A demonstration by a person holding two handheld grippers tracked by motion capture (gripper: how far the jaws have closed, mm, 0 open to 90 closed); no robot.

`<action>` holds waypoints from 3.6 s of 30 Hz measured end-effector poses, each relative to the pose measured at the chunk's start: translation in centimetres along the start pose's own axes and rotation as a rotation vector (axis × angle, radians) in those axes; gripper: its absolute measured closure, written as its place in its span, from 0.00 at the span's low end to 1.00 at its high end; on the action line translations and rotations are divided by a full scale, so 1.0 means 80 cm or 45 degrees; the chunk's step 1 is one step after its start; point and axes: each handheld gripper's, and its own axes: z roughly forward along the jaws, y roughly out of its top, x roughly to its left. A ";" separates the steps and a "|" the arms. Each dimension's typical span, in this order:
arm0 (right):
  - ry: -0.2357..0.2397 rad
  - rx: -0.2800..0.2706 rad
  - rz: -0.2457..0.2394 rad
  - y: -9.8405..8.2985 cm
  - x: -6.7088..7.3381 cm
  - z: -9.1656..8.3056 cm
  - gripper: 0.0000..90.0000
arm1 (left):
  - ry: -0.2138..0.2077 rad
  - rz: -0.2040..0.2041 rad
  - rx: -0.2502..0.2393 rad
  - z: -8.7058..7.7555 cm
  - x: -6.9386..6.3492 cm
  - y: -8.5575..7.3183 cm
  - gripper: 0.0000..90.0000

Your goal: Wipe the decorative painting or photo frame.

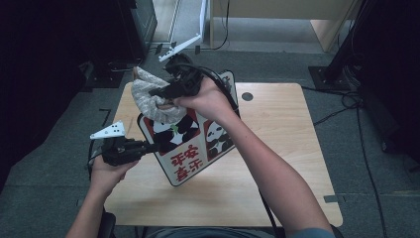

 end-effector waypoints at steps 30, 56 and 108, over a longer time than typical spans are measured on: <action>-0.103 0.006 0.076 -0.010 -0.040 -0.040 0.83 | -0.003 0.003 0.001 0.000 0.000 0.000 0.87; -0.218 -0.025 0.150 -0.027 -0.085 -0.090 0.83 | 0.007 -0.005 0.007 0.000 0.001 0.002 0.87; -0.499 -0.024 0.213 -0.065 -0.138 -0.172 0.83 | 0.033 -0.002 0.011 -0.003 0.006 0.001 0.87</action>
